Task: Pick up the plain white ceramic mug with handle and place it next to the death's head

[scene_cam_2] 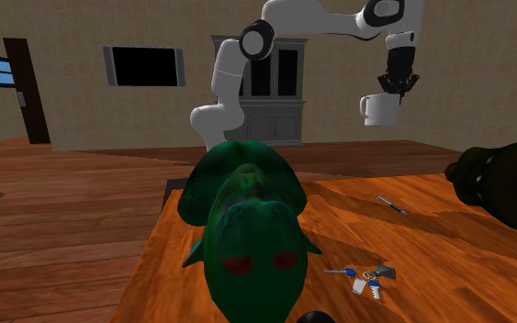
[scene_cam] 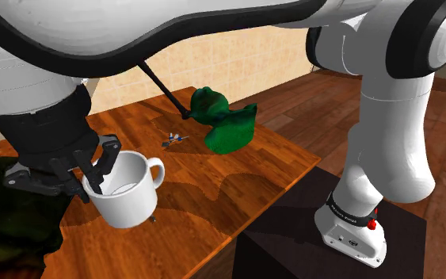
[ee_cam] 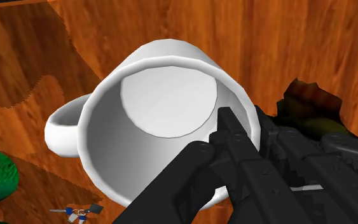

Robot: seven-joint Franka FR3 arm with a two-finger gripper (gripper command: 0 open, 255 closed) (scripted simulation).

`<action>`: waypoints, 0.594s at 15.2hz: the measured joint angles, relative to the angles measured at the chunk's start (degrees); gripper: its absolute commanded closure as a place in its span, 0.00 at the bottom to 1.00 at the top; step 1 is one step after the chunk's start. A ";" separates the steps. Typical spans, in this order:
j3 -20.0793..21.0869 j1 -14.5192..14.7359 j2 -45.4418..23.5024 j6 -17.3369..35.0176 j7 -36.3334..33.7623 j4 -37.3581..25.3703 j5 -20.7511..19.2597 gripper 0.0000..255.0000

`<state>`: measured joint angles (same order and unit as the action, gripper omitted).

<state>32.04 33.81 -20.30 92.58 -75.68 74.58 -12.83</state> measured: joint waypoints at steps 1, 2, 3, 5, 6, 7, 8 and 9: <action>-0.04 -0.06 -0.12 0.64 -0.02 0.53 -0.05 1.00; -0.03 -0.31 0.25 1.54 -0.04 1.78 0.12 1.00; -0.04 -0.58 0.54 2.62 -0.04 3.12 0.25 1.00; -0.07 -0.82 0.71 4.28 -0.15 4.96 0.31 1.00; -0.10 -0.98 0.83 5.03 -0.15 5.83 0.37 1.00; -0.11 -1.09 0.92 5.80 -0.21 6.67 0.40 1.00; -0.14 -1.25 1.01 6.66 -0.21 7.62 0.43 1.00; -0.19 -1.24 0.81 7.30 -0.30 8.09 0.31 1.00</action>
<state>31.86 32.57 -19.49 99.89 -75.98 82.68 -12.52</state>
